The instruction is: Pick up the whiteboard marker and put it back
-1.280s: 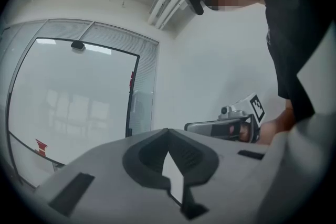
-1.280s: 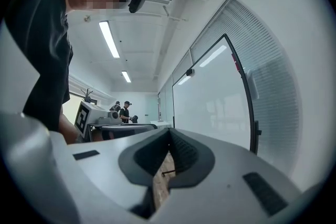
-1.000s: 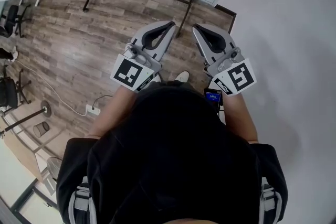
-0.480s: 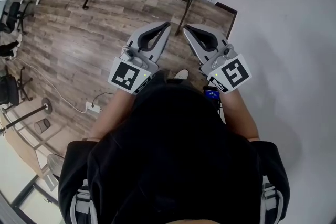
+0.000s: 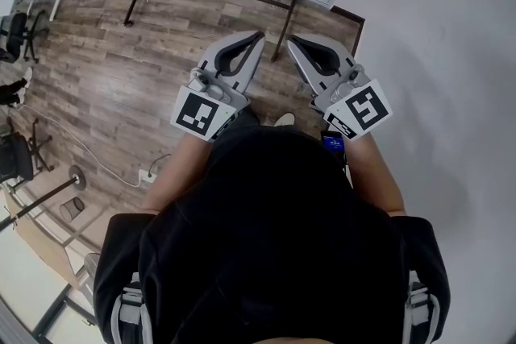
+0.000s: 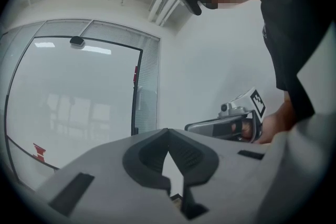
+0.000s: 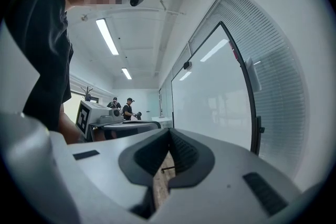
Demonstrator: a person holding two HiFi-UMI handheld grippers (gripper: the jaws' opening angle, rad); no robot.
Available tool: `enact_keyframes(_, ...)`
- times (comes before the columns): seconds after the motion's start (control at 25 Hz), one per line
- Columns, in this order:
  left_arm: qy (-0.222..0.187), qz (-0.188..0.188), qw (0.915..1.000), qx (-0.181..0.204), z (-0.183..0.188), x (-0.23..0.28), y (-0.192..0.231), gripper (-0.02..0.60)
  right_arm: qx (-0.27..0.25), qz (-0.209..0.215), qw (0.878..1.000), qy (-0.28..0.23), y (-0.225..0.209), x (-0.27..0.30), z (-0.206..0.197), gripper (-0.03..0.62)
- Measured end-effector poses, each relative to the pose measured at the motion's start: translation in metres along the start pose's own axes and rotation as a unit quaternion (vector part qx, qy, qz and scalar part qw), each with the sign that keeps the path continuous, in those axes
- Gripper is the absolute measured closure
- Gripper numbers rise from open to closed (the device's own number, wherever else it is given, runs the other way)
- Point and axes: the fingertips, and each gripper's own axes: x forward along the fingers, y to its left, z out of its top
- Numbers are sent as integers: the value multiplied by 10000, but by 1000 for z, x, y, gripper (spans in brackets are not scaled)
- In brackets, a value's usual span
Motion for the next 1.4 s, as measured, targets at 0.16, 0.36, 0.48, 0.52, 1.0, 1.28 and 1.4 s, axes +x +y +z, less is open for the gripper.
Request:
enact_keyframes(0.16, -41, -157, 9999, 12, 6, 3, 34, 578, -100, -48, 9999, 104, -7, 34, 6, 592)
enact_keyframes(0.36, -50, -402, 9992, -48, 12, 10, 77, 578, -34, -183, 9997, 142, -15, 79, 11, 592)
enact_keyframes(0.48, -46, -521, 9986, -44, 12, 8, 99, 578, 77, -306, 9994, 156, -16, 100, 10, 592)
enact_keyframes(0.52, -36, -570, 9984, -52, 13, 8, 106, 578, 106, -361, 9992, 153, -17, 107, 11, 592)
enact_keyframes(1.0, -37, -1223, 9923, -217, 13, 4, 174, 578, 75, -1070, 9941, 180, -34, 174, 19, 592)
enact_keyframes(1.28, -15, -1410, 9896, -292, 9, 4, 202, 578, 209, -1287, 9912, 230, -39, 195, 16, 592)
enact_keyframes(1.4, -1, -1423, 9893, -332, 7, 7, 206, 578, 342, -1339, 9902, 211, -44, 195, 13, 592)
